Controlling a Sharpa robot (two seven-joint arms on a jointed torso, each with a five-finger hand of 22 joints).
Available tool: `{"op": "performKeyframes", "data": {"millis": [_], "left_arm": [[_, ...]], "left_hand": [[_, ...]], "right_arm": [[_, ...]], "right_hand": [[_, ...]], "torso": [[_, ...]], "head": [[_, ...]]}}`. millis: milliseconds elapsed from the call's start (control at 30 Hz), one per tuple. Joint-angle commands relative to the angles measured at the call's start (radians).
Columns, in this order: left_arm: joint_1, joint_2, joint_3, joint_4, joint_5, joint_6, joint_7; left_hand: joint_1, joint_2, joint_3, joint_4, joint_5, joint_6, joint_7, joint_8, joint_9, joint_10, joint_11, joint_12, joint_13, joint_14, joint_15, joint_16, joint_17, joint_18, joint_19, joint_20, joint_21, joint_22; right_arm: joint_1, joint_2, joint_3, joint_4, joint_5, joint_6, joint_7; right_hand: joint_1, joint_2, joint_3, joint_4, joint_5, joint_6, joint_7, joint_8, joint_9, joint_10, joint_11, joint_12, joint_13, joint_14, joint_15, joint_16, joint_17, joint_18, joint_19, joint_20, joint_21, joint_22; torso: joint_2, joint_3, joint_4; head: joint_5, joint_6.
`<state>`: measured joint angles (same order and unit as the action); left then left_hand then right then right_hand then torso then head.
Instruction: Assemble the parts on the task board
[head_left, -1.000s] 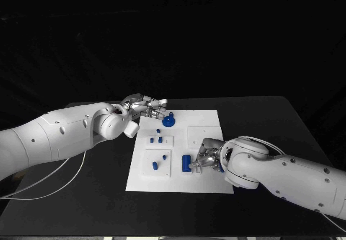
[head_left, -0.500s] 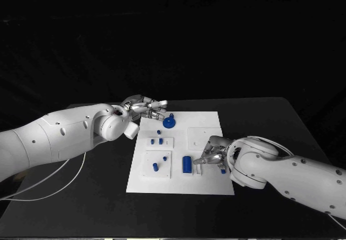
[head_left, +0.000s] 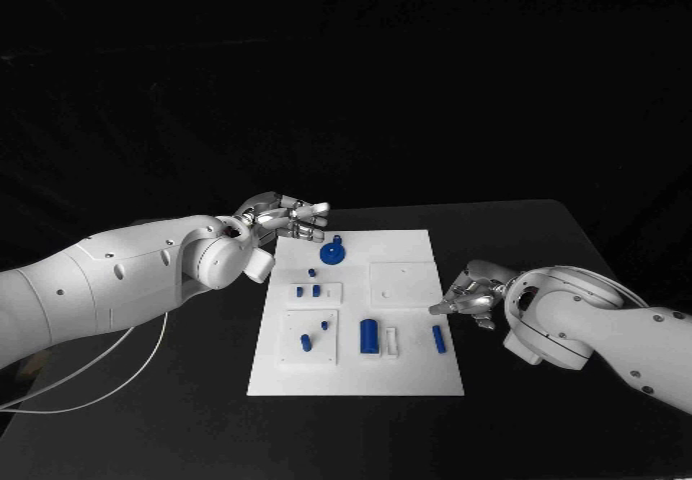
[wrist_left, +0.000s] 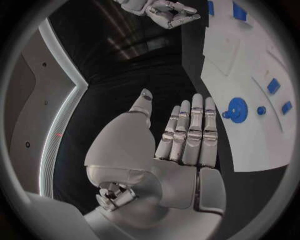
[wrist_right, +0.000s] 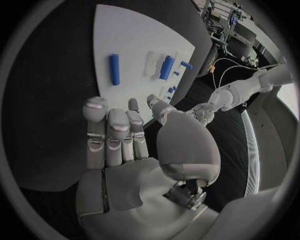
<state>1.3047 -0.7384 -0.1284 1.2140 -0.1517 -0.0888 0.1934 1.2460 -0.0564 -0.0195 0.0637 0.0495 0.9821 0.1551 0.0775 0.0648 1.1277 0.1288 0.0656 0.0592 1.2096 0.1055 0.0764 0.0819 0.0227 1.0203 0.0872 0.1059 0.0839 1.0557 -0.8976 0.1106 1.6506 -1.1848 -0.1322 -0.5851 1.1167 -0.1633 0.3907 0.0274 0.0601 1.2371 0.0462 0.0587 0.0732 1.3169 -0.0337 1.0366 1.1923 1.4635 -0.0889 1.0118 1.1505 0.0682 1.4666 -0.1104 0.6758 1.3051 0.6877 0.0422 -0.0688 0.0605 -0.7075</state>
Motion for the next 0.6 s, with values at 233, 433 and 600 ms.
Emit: {"op": "performKeyframes", "data": {"millis": [233, 433, 600], "left_arm": [[-0.003, 0.002, 0.001, -0.001, 0.026, -0.005, 0.048], [-0.006, 0.005, 0.000, -0.004, 0.028, 0.004, 0.046], [-0.007, 0.007, 0.000, -0.006, 0.028, 0.010, 0.043]], "left_hand": [[-0.005, 0.014, -0.005, -0.009, -0.001, 0.004, -0.004, -0.001, 0.000, 0.003, -0.001, -0.003, 0.001, 0.004, -0.002, -0.002, 0.002, -0.002, 0.008, -0.002, 0.006, 0.000], [-0.006, 0.015, -0.007, -0.010, -0.001, 0.003, -0.004, -0.001, 0.000, 0.002, -0.001, -0.003, 0.001, 0.002, -0.001, -0.003, 0.001, -0.001, 0.007, -0.001, 0.006, -0.001], [-0.007, 0.015, -0.008, -0.011, -0.001, 0.002, -0.003, -0.001, 0.000, 0.001, -0.001, -0.003, 0.001, 0.002, -0.001, -0.003, 0.001, -0.001, 0.006, -0.001, 0.006, -0.001]], "right_arm": [[-0.004, -0.020, 0.002, -0.005, -0.058, 0.201, -0.033], [-0.014, -0.006, 0.001, 0.006, -0.094, 0.234, -0.073], [-0.021, 0.012, -0.001, 0.002, -0.106, 0.228, -0.097]], "right_hand": [[0.011, 0.009, 0.020, -0.039, -0.004, 0.011, -0.006, 0.005, 0.000, 0.005, -0.001, 0.007, 0.001, 0.003, 0.007, 0.011, 0.003, -0.004, 0.053, 0.006, 0.004, 0.001], [0.002, 0.000, 0.018, -0.019, -0.006, 0.033, -0.014, 0.006, 0.017, 0.033, -0.007, 0.088, 0.063, 0.003, 0.004, 0.041, 0.023, -0.008, 0.053, 0.002, 0.034, 0.014], [0.005, -0.003, 0.012, -0.003, -0.001, 0.044, -0.022, 0.005, 0.063, 0.040, -0.013, 0.098, 0.073, 0.003, -0.002, 0.044, 0.024, -0.010, 0.053, -0.003, 0.035, 0.014]], "torso": [[-0.002, 0.0060, -0.0078], [-0.003, 0.0056, -0.0077], [-0.002, 0.0040, -0.0042]], "head": [[0.002, 0.003], [-0.003, 0.002], [-0.009, 0.001]]}}
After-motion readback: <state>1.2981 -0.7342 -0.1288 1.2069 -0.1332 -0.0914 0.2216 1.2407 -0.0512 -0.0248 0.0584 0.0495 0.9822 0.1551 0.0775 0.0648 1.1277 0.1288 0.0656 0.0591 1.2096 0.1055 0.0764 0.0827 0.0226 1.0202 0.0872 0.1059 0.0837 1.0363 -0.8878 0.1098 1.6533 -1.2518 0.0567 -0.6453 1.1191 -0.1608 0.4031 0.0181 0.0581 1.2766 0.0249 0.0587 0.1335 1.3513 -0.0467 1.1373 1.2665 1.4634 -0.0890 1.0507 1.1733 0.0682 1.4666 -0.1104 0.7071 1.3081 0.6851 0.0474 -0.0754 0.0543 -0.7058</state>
